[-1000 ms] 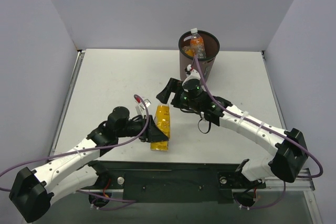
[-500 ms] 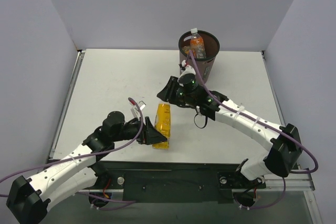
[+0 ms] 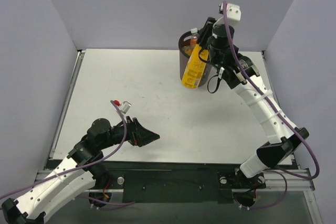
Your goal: Put the plastic bottles in the bin
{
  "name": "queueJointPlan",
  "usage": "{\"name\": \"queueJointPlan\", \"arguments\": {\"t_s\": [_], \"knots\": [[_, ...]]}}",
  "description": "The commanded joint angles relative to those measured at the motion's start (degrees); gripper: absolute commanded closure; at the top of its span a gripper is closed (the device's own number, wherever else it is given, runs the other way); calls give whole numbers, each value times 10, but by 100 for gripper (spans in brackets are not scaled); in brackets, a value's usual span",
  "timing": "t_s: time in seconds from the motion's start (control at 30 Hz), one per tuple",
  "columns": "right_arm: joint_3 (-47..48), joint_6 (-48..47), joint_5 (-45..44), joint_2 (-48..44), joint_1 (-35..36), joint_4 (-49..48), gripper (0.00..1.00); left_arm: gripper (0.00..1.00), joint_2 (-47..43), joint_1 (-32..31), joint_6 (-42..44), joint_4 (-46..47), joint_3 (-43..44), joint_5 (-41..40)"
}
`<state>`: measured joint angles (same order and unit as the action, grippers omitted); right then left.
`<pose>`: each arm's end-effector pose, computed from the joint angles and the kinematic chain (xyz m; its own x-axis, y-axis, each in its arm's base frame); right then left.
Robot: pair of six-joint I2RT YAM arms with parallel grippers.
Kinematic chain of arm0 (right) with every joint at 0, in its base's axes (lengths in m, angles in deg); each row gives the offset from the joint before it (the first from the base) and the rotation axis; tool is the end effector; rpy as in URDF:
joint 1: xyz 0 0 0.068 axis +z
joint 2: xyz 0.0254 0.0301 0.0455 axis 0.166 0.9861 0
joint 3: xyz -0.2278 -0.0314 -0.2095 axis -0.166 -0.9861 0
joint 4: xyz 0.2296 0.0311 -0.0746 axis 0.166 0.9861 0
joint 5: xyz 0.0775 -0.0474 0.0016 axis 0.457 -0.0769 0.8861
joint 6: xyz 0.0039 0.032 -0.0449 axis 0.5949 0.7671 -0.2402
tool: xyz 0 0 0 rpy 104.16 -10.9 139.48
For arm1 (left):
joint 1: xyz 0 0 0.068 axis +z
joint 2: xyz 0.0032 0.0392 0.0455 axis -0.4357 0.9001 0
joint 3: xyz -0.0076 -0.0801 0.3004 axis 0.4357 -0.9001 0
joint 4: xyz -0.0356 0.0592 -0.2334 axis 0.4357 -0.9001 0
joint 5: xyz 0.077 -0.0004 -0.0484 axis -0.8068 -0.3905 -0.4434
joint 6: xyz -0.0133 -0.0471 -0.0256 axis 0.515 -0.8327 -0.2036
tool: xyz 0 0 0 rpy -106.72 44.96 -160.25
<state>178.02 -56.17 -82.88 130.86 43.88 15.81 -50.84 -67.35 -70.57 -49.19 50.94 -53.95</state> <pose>0.2716 0.1669 0.5351 -0.0135 0.3863 -0.9223 -0.1857 0.9054 0.3819 0.0630 -0.0753 0.2915 -0.7898 -0.2608 -0.5551 0.4483 0.3722 -0.8127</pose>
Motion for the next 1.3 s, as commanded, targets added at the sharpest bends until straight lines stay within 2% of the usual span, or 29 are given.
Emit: {"name": "queueJointPlan", "arguments": {"t_s": [0.0,0.1,0.2,0.23,0.3,0.4,0.5,0.77,1.03,1.27], "knots": [[98,-110,-106,66,-36,-94,100,5,-50,1,20,-26,23,-46],[175,-135,-150,120,-65,-175,100,5,-72,0,17,-58,28,-70],[163,-194,-180,159,-81,-306,100,4,-90,1,10,-76,29,-87],[154,-205,-197,167,-82,-376,100,4,-92,1,9,-85,30,-91],[167,-238,-211,196,-91,-429,100,4,-94,1,9,-96,33,-102],[253,-232,-210,258,-105,-395,100,4,-87,2,9,-103,37,-111],[265,-213,-202,277,-120,-385,100,4,-68,3,10,-103,43,-123],[175,-185,-184,277,-126,-390,100,4,23,6,12,-55,49,-111],[16,-136,-140,224,-125,-410,100,4,109,14,29,-17,72,-77],[-11,-124,-108,222,-125,-417,100,4,158,28,47,-8,88,-39]]}}
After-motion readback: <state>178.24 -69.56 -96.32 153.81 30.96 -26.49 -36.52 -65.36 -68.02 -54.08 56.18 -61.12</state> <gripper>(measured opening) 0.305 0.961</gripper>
